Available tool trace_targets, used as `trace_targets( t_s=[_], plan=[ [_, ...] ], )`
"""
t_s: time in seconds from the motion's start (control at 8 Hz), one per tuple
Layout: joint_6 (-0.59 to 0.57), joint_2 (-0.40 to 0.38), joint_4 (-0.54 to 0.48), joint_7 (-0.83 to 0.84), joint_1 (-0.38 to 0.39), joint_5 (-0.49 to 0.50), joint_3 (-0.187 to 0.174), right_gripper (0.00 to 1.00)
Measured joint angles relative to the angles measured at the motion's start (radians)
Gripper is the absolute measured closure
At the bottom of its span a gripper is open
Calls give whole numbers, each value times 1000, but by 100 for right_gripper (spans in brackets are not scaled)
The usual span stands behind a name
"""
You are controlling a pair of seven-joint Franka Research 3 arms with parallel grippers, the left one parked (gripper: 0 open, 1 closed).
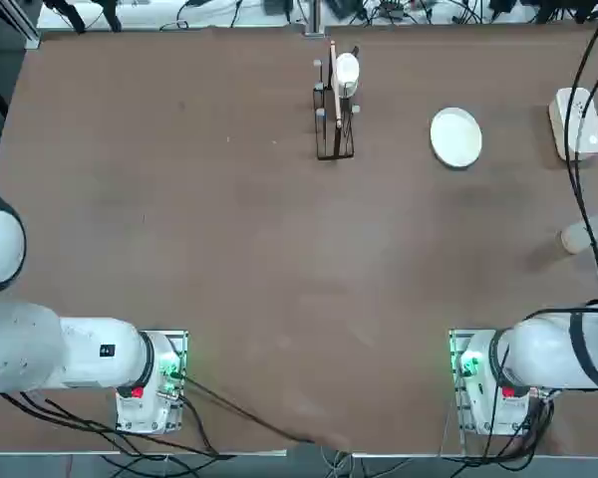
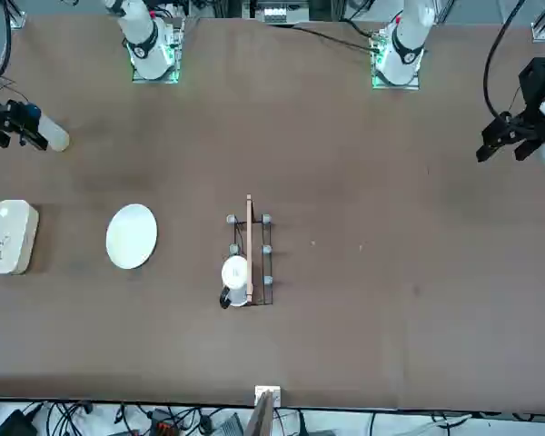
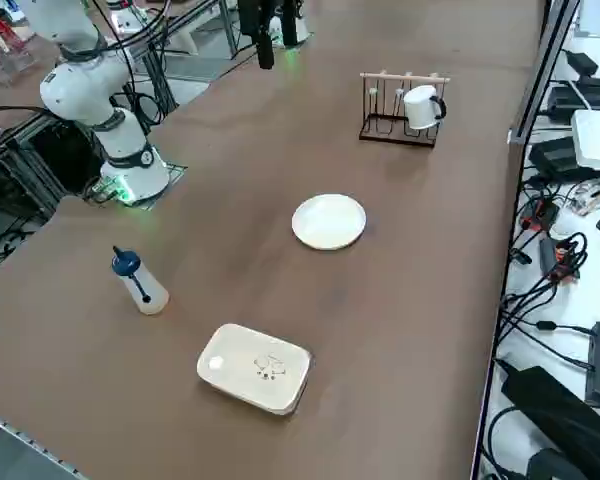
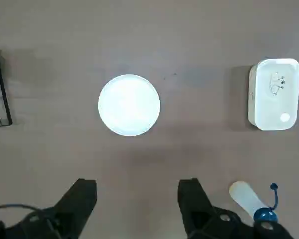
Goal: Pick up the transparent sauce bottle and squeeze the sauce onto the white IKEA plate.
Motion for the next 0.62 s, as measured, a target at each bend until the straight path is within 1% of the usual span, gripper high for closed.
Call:
trace_targets(
  t_s=[0.38, 0.62],
  plan=[
    [-1, 0, 0, 0, -1, 0, -1, 0],
    [-38, 2, 0, 0, -1, 0, -1, 0]
  ],
)
